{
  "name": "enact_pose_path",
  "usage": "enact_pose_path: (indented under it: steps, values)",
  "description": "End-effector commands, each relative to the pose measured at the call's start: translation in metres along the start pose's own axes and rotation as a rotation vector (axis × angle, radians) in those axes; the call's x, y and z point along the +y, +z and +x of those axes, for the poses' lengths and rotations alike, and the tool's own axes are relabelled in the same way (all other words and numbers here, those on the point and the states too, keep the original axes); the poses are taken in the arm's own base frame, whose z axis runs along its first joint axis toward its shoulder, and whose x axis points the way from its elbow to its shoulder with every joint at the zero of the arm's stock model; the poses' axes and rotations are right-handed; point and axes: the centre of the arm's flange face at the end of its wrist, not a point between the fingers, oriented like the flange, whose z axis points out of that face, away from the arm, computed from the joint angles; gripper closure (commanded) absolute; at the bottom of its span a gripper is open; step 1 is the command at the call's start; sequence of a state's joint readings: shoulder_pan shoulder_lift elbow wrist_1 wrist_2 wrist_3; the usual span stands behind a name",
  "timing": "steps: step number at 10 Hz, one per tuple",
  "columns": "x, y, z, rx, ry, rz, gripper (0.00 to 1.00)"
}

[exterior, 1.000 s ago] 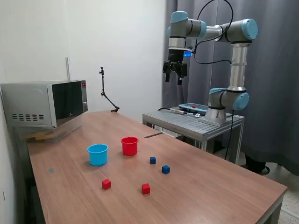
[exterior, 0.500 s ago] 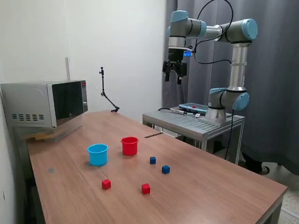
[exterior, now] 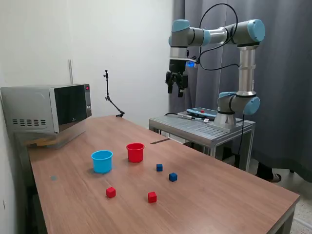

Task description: Place red objects in the red bin, and blue objects in the blue bin.

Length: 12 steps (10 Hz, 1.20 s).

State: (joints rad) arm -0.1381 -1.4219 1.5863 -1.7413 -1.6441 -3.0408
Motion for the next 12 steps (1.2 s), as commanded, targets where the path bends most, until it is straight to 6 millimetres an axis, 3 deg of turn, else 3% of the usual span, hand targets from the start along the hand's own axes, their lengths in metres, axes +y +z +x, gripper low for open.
enact_pose_path:
  steps: [1,3,4,6,12]
  values:
    - [0.029,0.043,0.013,0.003,0.064,-0.010,0.00]
    - [0.049,0.078,0.031,0.006,0.059,-0.028,0.00]
    - [0.056,0.110,0.058,0.002,0.021,-0.001,0.00]
    - [0.065,0.136,0.087,0.069,0.005,-0.018,0.00]
    - [0.073,0.206,0.125,0.107,-0.035,0.034,0.00]
